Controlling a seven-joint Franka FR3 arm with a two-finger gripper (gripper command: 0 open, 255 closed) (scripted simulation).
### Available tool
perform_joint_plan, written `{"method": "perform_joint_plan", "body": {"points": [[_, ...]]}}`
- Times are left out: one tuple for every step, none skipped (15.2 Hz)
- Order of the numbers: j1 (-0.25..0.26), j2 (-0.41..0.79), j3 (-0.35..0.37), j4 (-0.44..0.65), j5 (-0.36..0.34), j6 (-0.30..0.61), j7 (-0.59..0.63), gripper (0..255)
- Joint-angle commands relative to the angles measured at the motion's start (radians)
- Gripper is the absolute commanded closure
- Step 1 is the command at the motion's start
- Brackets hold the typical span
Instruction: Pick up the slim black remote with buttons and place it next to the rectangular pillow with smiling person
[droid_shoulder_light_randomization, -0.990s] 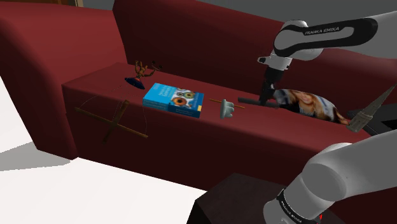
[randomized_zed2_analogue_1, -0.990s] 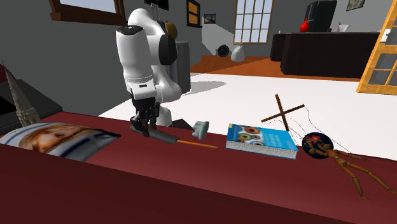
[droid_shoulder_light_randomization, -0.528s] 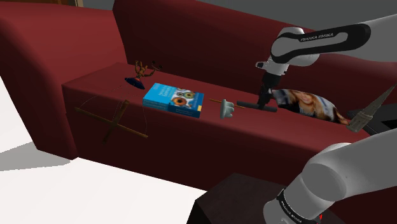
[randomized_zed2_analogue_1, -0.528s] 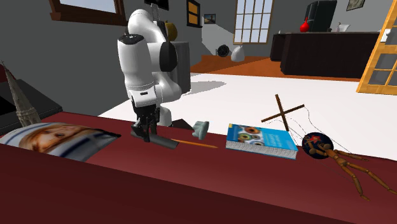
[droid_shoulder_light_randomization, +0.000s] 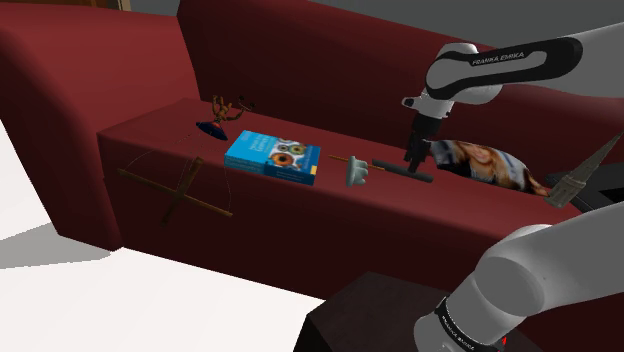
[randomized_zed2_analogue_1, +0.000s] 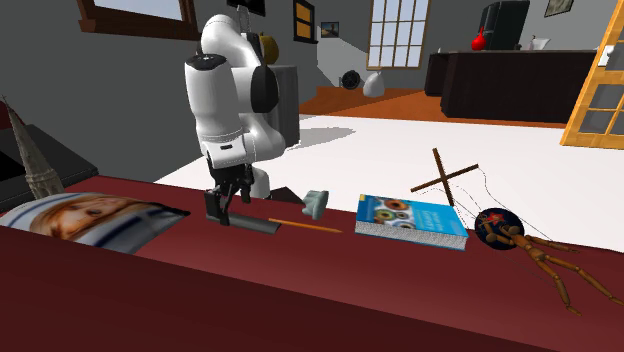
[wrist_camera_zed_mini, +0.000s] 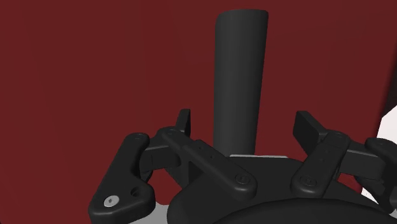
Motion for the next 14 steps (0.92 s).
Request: {"method": "perform_joint_plan", "body": {"points": [[0.0,0.0,0.0,0.0,0.0,0.0,0.0,0],[0.0,0.0,0.0,0.0,0.0,0.0,0.0,0],[0.001,-0.004,0.003,0.031,0.002,-0.035,0.0,0],[0.002,-0.007,0.006,0.062,0.004,-0.069,0.0,0],[0.003,-0.008,0.008,0.095,0.006,-0.103,-0.001,0],[0.004,-0.008,0.01,0.121,0.007,-0.129,-0.001,0],[0.004,-0.008,0.01,0.121,0.007,-0.129,-0.001,0],[0.004,-0.008,0.01,0.121,0.007,-0.129,-0.001,0],[0.004,-0.008,0.01,0.121,0.007,-0.129,-0.001,0],[0.004,-0.008,0.01,0.121,0.007,-0.129,-0.001,0],[0.004,-0.008,0.01,0.121,0.007,-0.129,-0.001,0],[0.004,-0.008,0.01,0.121,0.007,-0.129,-0.001,0],[0.004,-0.008,0.01,0.121,0.007,-0.129,-0.001,0],[0.004,-0.008,0.01,0.121,0.007,-0.129,-0.001,0]]}}
